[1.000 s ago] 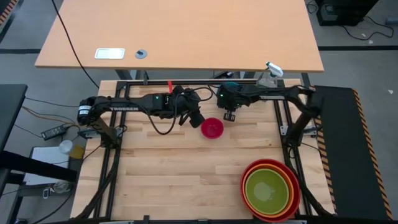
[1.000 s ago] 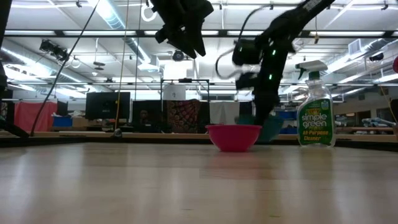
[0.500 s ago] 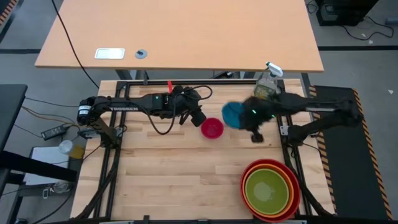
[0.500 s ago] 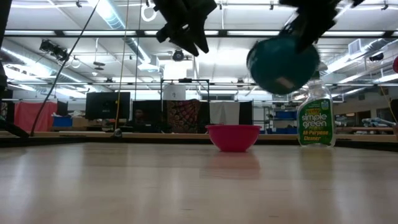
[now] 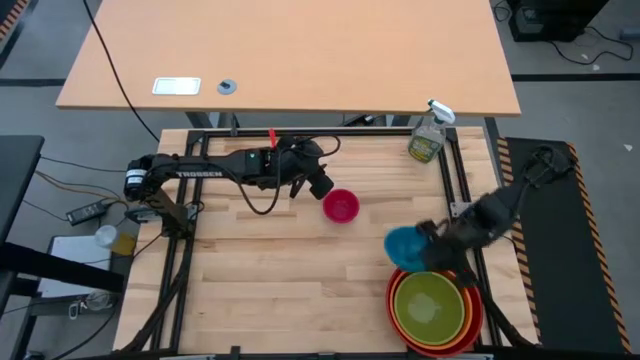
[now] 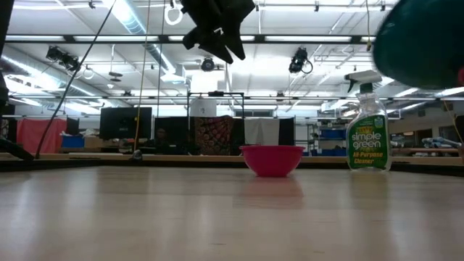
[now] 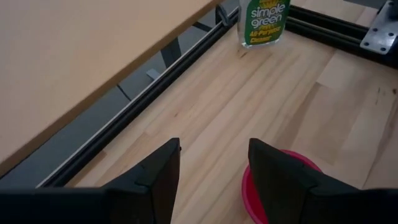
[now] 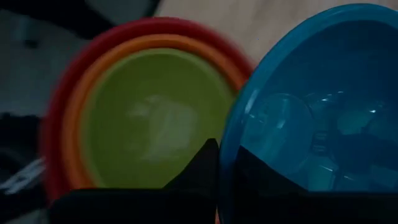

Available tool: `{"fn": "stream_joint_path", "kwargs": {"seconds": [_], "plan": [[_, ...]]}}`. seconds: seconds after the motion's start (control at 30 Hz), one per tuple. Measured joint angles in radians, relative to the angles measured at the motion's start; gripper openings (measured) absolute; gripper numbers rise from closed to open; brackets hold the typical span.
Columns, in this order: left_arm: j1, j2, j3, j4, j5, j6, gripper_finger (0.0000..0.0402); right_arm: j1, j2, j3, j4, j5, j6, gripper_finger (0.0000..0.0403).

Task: Nest bowls inside each other
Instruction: Stack the blue bowl into the green bowl, then stack the pink bowl into the blue bowl

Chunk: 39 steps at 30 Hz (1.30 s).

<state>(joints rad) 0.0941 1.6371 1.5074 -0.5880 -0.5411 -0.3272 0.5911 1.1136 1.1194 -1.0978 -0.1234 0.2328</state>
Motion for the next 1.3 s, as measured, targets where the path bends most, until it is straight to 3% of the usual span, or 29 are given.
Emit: {"fn": "stream_joint_path", "kwargs": {"seconds": [0.13, 0.3, 0.53, 0.73, 0.97, 1.07, 1.3], "plan": [[0.007, 0.0, 0.0, -0.003, 0.0, -0.002, 0.0192, 0.153, 0.042, 0.001, 0.054, 0.02, 0.129, 0.0023], [0.016, 0.0, 0.0, -0.008, -0.001, -0.002, 0.0192, 0.345, 0.113, 0.007, 0.075, 0.164, 0.302, 0.0023], [0.016, 0.0, 0.0, -0.007, -0.001, 0.0, 0.0192, 0.5, 0.235, 0.007, 0.203, 0.177, 0.413, 0.0024], [0.027, 0.0, 0.0, -0.003, -0.001, 0.001, 0.0192, 0.549, 0.341, 0.007, 0.24, 0.179, 0.43, 0.004], [0.027, 0.0, 0.0, 0.033, 0.015, 0.002, 0.0192, 0.546, 0.431, 0.007, 0.223, 0.176, 0.611, 0.0073], [0.027, 0.0, 0.0, 0.05, 0.066, 0.025, 0.0192, 0.547, 0.432, 0.007, 0.266, 0.159, 0.62, 0.0095], [0.031, 0.0, 0.0, 0.053, 0.073, 0.077, 0.0192, 0.546, 0.347, 0.007, 0.302, 0.176, 0.741, 0.017]]}}
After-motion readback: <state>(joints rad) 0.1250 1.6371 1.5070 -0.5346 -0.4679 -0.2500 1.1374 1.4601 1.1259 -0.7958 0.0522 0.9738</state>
